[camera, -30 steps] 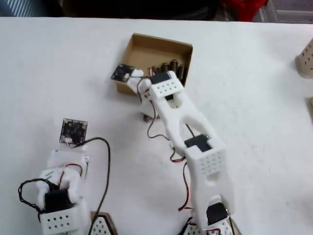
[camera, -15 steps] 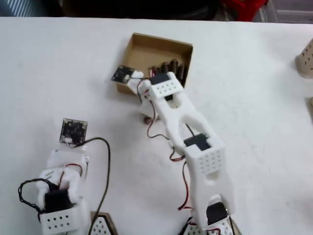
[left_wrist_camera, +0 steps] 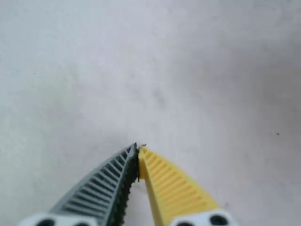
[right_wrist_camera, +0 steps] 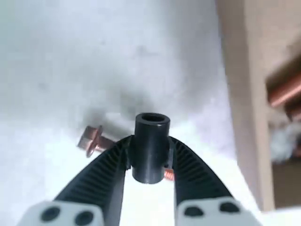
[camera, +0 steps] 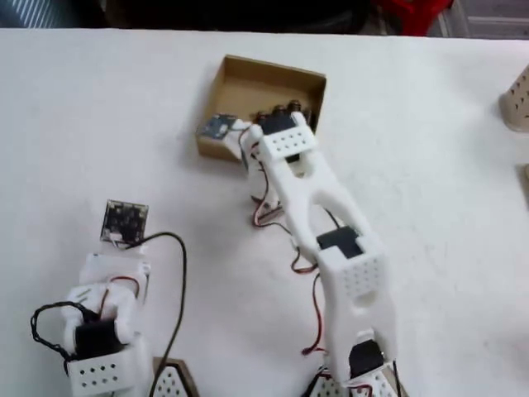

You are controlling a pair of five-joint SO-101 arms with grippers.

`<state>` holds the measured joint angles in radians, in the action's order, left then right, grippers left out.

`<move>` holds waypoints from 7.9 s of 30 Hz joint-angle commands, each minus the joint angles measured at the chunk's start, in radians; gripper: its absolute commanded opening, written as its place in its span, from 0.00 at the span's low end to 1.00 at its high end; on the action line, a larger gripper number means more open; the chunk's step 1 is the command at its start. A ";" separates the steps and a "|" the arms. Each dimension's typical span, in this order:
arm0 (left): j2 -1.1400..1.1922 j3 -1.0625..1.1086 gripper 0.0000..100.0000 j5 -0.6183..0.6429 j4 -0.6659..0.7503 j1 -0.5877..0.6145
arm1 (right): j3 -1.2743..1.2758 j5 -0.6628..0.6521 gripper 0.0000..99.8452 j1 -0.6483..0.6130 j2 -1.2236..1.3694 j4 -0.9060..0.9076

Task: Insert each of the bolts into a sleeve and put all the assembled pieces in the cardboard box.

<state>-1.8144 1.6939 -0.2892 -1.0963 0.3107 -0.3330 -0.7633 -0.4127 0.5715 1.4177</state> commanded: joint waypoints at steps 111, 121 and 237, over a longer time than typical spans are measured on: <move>1.842 -0.890 0.02 1.022 0.841 -0.704 | 1.157 0.367 0.02 0.479 -0.874 -0.403; 1.807 -0.908 0.02 1.108 0.865 -0.481 | 1.157 0.367 0.02 0.479 -0.874 -0.403; 2.183 -1.525 0.13 1.505 0.350 -0.506 | 1.178 0.310 0.02 0.469 -0.874 -0.424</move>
<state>0.3276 0.2793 1.2052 -0.6897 -0.2140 0.8500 -0.4427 0.0552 -0.2601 1.0019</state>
